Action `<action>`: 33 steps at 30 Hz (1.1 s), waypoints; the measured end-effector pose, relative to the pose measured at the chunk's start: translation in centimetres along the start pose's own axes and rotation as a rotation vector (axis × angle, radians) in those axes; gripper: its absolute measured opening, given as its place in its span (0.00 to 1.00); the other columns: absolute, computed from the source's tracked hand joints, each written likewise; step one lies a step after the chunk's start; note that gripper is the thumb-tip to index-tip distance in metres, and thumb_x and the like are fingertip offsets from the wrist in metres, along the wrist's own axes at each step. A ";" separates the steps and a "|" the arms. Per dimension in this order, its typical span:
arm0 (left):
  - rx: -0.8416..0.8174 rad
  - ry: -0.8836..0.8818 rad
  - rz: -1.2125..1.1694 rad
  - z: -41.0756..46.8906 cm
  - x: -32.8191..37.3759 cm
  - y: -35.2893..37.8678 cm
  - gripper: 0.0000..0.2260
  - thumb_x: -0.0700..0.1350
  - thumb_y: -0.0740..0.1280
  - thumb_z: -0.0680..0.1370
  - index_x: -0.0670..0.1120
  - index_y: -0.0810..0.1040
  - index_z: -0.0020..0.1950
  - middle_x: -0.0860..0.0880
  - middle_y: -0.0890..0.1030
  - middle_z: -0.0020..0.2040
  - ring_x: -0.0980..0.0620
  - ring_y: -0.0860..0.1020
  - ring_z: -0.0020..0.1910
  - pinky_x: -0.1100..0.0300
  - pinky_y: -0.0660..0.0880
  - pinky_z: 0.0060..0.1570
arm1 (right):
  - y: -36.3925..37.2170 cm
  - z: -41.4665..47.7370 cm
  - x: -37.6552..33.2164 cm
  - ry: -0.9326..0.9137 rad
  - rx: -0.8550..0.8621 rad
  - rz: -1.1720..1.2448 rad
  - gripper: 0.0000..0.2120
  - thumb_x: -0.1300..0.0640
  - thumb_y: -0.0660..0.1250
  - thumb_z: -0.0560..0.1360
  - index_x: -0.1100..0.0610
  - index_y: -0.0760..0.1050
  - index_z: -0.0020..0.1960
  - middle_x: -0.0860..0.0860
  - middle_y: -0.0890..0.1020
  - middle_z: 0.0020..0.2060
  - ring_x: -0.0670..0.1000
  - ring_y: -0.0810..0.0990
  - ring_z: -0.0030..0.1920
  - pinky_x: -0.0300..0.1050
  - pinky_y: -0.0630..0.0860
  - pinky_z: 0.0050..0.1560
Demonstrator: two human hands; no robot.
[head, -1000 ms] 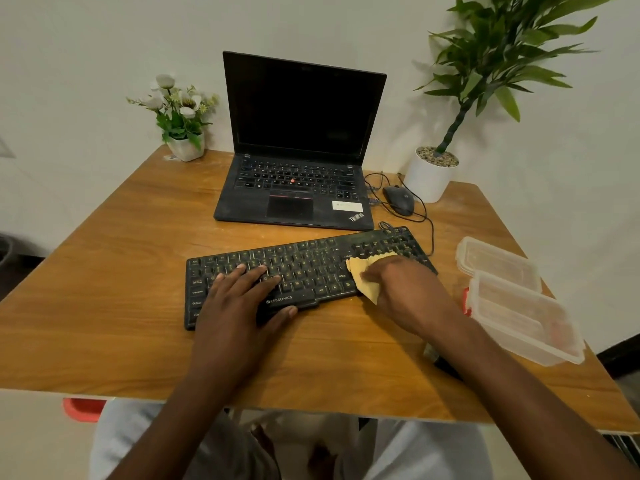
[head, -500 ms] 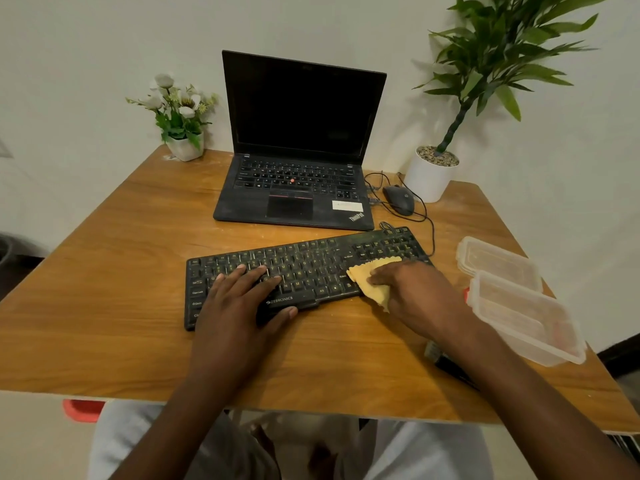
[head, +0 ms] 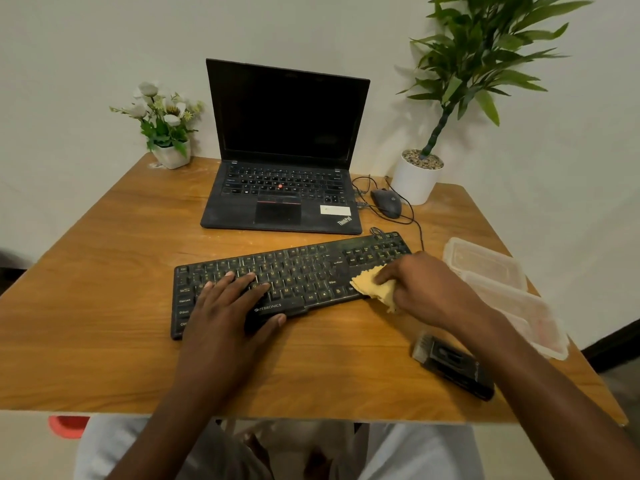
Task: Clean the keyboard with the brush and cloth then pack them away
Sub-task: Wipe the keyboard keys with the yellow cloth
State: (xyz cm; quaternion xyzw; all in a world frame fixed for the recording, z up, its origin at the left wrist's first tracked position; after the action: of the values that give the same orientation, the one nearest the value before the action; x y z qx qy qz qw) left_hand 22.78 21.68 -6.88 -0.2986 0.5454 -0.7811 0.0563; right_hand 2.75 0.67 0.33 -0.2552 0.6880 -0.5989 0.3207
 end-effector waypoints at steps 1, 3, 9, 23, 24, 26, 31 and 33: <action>-0.003 0.005 0.002 0.0 0.1 0.0 0.35 0.74 0.52 0.75 0.59 0.69 0.77 0.54 0.66 0.80 0.53 0.57 0.81 0.47 0.51 0.81 | -0.7 0.3 1.1 0.027 0.028 0.008 0.21 0.62 0.69 0.77 0.49 0.84 0.67 0.51 0.86 0.63 0.53 0.83 0.59 0.54 0.81 0.60; -0.013 0.027 0.016 0.1 0.8 0.2 0.35 0.73 0.52 0.76 0.58 0.67 0.78 0.53 0.65 0.81 0.53 0.56 0.82 0.47 0.50 0.81 | -2.1 1.3 3.3 0.104 0.105 0.021 0.22 0.63 0.69 0.76 0.50 0.83 0.68 0.54 0.85 0.63 0.55 0.83 0.57 0.54 0.81 0.57; -0.076 0.153 0.025 1.9 6.7 2.9 0.30 0.70 0.57 0.80 0.60 0.63 0.80 0.54 0.61 0.82 0.52 0.54 0.82 0.48 0.47 0.81 | -1.1 3.8 3.1 0.105 0.138 0.081 0.26 0.65 0.67 0.77 0.52 0.78 0.74 0.57 0.83 0.67 0.59 0.83 0.63 0.52 0.80 0.61; -0.093 0.199 0.074 4.4 9.5 5.1 0.28 0.67 0.52 0.83 0.60 0.60 0.81 0.52 0.60 0.83 0.50 0.53 0.83 0.47 0.46 0.82 | 1.3 3.9 3.3 -0.018 -0.073 0.086 0.21 0.65 0.71 0.75 0.54 0.84 0.66 0.51 0.81 0.70 0.53 0.78 0.71 0.53 0.73 0.73; -0.088 0.200 0.082 4.4 9.5 5.2 0.28 0.67 0.51 0.83 0.60 0.60 0.81 0.52 0.60 0.83 0.50 0.53 0.83 0.46 0.47 0.82 | 1.0 4.0 3.5 -0.020 -0.091 0.116 0.20 0.66 0.70 0.75 0.54 0.85 0.64 0.52 0.82 0.69 0.54 0.79 0.69 0.53 0.74 0.72; -0.079 0.201 0.095 4.3 9.4 5.4 0.28 0.68 0.50 0.83 0.60 0.60 0.81 0.52 0.60 0.83 0.50 0.54 0.83 0.46 0.48 0.82 | 0.0 4.3 3.9 0.017 -0.045 0.182 0.20 0.68 0.67 0.75 0.55 0.86 0.63 0.54 0.83 0.68 0.55 0.81 0.64 0.53 0.78 0.67; -0.063 0.208 0.105 4.3 9.3 5.6 0.27 0.68 0.49 0.83 0.61 0.61 0.81 0.52 0.62 0.83 0.50 0.55 0.83 0.47 0.48 0.82 | 0.0 4.7 3.2 0.082 0.143 0.200 0.25 0.66 0.66 0.79 0.53 0.78 0.74 0.55 0.81 0.71 0.56 0.81 0.66 0.51 0.78 0.67; -0.068 0.206 0.101 4.3 9.2 5.6 0.27 0.68 0.49 0.83 0.60 0.61 0.81 0.52 0.62 0.83 0.50 0.54 0.83 0.47 0.48 0.82 | 1.5 4.3 2.4 0.068 0.076 0.119 0.27 0.65 0.68 0.78 0.52 0.76 0.76 0.56 0.80 0.70 0.57 0.80 0.68 0.52 0.77 0.68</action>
State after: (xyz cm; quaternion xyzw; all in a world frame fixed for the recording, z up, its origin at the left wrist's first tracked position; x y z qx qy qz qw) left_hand 16.19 12.08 -7.16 -0.1904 0.5891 -0.7848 0.0290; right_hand 4.47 -3.69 -1.80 -0.1808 0.6891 -0.6128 0.3418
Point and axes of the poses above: each hand's wrist, its own z-axis towards the middle knuckle, its own y-axis out of the palm, x = y × z, the point moved 8 cm from there along z, towards the middle knuckle
